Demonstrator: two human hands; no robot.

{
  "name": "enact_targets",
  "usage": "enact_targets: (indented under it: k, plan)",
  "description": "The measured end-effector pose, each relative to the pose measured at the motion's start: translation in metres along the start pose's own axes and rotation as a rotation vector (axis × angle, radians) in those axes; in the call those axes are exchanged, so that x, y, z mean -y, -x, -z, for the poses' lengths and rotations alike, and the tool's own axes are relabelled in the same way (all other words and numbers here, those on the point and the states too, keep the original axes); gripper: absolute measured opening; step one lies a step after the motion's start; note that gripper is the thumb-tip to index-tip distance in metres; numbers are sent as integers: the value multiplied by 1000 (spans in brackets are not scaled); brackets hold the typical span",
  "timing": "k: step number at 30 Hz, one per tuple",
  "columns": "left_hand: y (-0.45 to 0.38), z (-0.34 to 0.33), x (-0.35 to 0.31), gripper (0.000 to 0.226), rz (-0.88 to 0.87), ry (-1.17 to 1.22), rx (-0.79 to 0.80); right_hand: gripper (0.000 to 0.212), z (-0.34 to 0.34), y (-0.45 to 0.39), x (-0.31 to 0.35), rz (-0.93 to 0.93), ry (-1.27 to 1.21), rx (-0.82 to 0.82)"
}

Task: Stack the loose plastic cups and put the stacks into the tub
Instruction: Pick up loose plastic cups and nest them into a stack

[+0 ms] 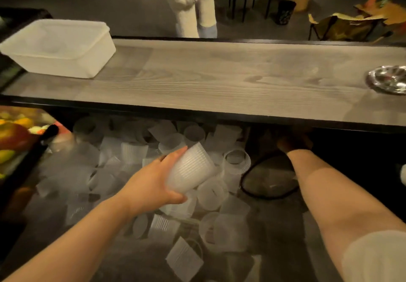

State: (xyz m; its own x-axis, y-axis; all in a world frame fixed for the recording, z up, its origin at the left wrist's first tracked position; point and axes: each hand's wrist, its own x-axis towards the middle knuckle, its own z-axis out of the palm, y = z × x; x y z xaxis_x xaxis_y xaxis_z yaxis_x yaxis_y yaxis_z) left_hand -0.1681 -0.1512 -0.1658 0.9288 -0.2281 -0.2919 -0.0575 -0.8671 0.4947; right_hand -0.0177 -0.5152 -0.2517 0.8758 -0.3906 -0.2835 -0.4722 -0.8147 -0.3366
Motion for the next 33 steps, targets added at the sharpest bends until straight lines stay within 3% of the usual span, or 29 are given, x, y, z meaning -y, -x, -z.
enact_targets:
  k: [5, 10, 13, 16, 19, 26, 30, 33]
  plan:
    - [15, -6, 7, 116, 94, 27, -40, 65, -18, -27, -12, 1, -125, 58]
    - [26, -14, 9, 114, 122, 44, -58, 64, -36, -44, -29, -7, -15, 30]
    - [32, -19, 9, 114, 116, 81, -71, 50, -18, 11, -13, -78, 28, -62]
    - [39, -21, 9, 115, 95, 100, -60, 38, -9, 73, -9, -169, 24, -258]
    - [46, -20, 12, 117, 55, 70, -30, 29, -8, 131, -7, -19, -219, -401]
    - [56, -10, 15, 118, -84, 48, 8, 18, 10, 246, 23, 151, -1108, -130]
    - [65, -1, 21, 118, -173, 71, 33, 11, 3, 277, 50, 230, -1148, 68]
    - [74, 8, 30, 116, -222, 78, 48, 10, -1, 290, 67, 251, -1097, 72]
